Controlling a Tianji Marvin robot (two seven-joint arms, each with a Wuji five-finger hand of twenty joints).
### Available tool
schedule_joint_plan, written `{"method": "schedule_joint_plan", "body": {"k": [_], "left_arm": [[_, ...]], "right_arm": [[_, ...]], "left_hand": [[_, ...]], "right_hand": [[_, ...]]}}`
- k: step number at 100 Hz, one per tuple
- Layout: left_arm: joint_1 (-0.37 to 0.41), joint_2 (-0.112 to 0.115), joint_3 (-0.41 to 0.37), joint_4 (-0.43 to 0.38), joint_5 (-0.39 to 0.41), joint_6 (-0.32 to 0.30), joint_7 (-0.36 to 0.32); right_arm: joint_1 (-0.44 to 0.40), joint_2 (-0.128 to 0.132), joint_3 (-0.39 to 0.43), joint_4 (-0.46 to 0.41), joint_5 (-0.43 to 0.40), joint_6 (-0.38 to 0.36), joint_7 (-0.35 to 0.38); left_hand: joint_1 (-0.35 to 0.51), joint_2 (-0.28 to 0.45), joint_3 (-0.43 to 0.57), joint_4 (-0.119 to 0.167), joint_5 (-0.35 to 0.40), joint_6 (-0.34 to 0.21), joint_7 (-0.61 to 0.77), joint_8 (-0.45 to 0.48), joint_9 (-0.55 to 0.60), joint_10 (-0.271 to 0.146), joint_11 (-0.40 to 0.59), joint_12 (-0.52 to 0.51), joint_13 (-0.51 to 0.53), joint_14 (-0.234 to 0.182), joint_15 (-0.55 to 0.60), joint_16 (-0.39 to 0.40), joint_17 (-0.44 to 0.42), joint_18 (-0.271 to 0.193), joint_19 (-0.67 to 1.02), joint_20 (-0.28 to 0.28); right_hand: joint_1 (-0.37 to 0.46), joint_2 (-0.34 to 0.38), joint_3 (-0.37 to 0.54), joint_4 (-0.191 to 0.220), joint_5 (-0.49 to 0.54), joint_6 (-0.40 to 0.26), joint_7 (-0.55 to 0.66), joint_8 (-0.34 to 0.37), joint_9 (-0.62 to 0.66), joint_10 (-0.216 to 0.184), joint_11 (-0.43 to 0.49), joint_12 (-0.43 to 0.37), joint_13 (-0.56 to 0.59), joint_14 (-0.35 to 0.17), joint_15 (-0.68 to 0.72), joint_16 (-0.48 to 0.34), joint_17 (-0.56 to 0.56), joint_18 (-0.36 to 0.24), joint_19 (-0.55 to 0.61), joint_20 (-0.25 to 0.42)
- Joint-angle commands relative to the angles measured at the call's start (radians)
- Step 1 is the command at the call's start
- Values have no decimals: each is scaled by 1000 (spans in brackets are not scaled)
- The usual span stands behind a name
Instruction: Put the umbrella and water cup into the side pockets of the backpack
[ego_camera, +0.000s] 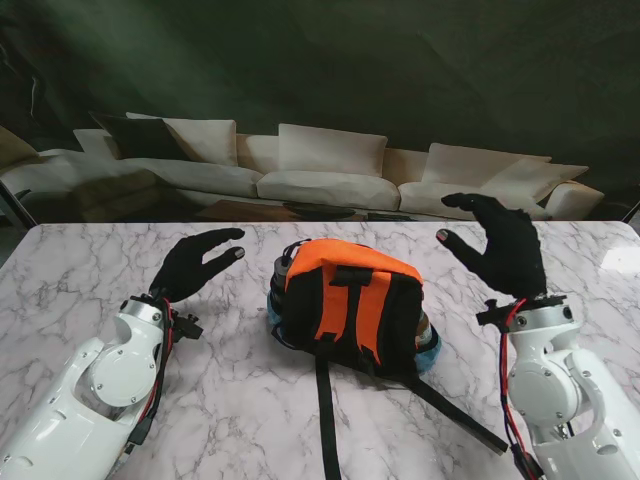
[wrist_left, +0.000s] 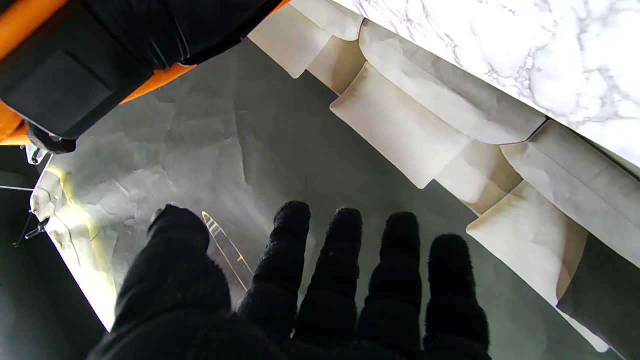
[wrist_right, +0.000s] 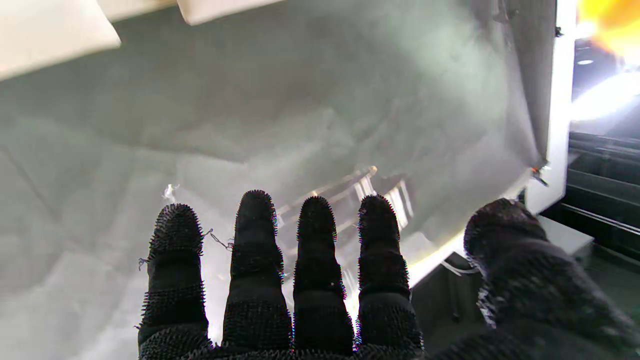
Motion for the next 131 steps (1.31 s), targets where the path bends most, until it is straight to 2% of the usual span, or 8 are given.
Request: {"method": "schedule_joint_plan", "body": {"k": [1,27,37,63,131], "left_arm": [[-3,-6,7,7,-9,9,-12],[-8,-7,13,22,-11,21,-10],[-5,-7,13,19,-9,29,-10],[-4,-5,9,19,3,37,-12],[-13,1,10,31,13,47,-35]], "right_arm": [[-11,-18,-23,40,9,13,0],[12,-35,-104,136,59,87,-58],[11,-36,-116,151,78,102,-48],[6,-29,-119,158,73,112,-15],[53,-25,-136,192,72,105,8]], "left_hand": [[31,44,-1,29,-6,8,1,1,-10,-27,21,9,10,-22,16,10,-13,9,-1,23],[33,46,-1,29,2,7,7,1,-4,-29,28,10,18,-25,19,13,-14,10,-2,25],[34,46,-1,29,3,6,9,1,-2,-30,30,10,18,-24,20,14,-14,11,-2,25],[35,47,-1,29,3,8,10,0,-3,-30,31,9,17,-23,19,14,-14,11,-3,27],[37,50,-2,29,3,11,9,-2,-4,-27,29,8,14,-20,19,15,-18,14,-6,28]], "right_hand": [[-29,15,-10,-8,3,-15,1,-20,8,-6,-9,1,3,-10,9,24,-6,-24,4,13],[-13,74,-28,-8,7,-17,12,-23,1,-6,-3,6,-10,-11,4,24,-22,-33,-10,14],[1,71,-28,-8,8,-13,13,-26,-5,-4,-4,5,-18,-14,3,25,-31,-34,-17,14],[3,51,-21,-6,13,-13,17,-30,-1,-2,0,7,-16,-15,7,28,-31,-34,-24,20],[-3,35,0,-4,17,-10,19,-36,2,1,5,9,-10,-14,9,30,-29,-33,-31,33]]}}
